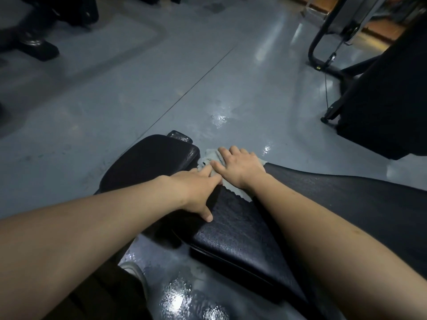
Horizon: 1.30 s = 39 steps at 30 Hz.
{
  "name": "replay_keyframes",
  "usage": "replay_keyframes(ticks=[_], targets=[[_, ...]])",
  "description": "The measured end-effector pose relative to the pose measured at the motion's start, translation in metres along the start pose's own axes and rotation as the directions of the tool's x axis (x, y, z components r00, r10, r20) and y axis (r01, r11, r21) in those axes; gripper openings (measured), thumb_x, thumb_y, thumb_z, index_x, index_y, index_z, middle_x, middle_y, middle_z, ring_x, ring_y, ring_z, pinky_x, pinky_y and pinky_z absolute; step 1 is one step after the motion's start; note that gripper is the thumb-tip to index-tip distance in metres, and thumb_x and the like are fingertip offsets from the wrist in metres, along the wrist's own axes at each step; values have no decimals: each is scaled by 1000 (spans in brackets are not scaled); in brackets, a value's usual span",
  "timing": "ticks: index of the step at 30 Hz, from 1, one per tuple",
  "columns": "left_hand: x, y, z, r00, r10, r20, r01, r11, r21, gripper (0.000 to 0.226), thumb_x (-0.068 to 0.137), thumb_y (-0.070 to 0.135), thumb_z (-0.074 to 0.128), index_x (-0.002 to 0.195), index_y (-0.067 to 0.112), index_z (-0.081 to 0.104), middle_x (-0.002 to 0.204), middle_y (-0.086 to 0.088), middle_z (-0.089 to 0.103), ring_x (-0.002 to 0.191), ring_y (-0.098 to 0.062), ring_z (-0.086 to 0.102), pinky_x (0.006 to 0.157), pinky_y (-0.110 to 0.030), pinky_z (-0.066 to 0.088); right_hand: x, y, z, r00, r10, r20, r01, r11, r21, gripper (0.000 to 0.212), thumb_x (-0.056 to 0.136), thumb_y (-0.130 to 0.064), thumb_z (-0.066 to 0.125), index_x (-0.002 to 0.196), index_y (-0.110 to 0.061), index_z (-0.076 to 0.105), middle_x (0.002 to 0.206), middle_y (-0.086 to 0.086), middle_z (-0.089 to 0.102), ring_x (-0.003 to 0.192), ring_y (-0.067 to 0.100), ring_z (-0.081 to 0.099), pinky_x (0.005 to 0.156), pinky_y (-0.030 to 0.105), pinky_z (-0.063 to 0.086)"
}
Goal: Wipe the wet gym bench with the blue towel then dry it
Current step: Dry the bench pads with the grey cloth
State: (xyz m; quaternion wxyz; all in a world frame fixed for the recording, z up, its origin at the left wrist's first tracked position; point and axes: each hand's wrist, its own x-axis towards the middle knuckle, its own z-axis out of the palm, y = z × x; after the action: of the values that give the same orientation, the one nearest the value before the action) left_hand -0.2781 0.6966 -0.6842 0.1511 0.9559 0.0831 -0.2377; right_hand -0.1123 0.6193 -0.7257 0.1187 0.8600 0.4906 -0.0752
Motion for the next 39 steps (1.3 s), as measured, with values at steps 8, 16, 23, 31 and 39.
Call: replay_keyframes(ticks=[8,16,23,31,39], targets=[[-6,6,-2,1000,-9,-12,9,1000,3,90,78,52,78,149,28,27,138,0,32,128,-25,43,89,-39,45,-61,62,0,990,140,-15,-140,990,1,70,96,-72,16,150,-29,29,138,6,49,125,31,49,99,46,39],[-15,4,-1,1000,15,10,-15,999,31,90,79,51,77,151,29,27,140,-1,32,129,-26,42,96,-43,49,-122,113,-1,971,226,-76,-233,966,-109,73,94,-70,6,149,-31,32,135,2,52,126,26,48,100,41,23],[-11,-5,-3,998,59,32,-59,998,4,88,76,45,81,148,31,32,138,1,34,125,-25,47,90,-38,47,-88,71,-4,971,238,-14,-238,968,-78,71,97,-65,14,151,-21,30,139,11,49,125,34,47,100,46,35],[-6,-43,9,992,-126,16,127,979,-158,74,69,56,82,122,25,41,122,2,38,120,-25,44,91,-41,46,-5,-12,-2,1000,10,8,-10,999,-42,71,98,-65,18,152,-19,29,142,15,45,128,36,45,102,49,38],[-7,-69,11,960,-275,52,280,951,-135,79,62,56,87,118,24,42,114,2,32,121,-27,41,101,-49,44,-32,-61,6,971,-233,51,237,966,-103,83,89,-68,1,157,-27,22,166,5,17,153,31,6,119,62,3]])
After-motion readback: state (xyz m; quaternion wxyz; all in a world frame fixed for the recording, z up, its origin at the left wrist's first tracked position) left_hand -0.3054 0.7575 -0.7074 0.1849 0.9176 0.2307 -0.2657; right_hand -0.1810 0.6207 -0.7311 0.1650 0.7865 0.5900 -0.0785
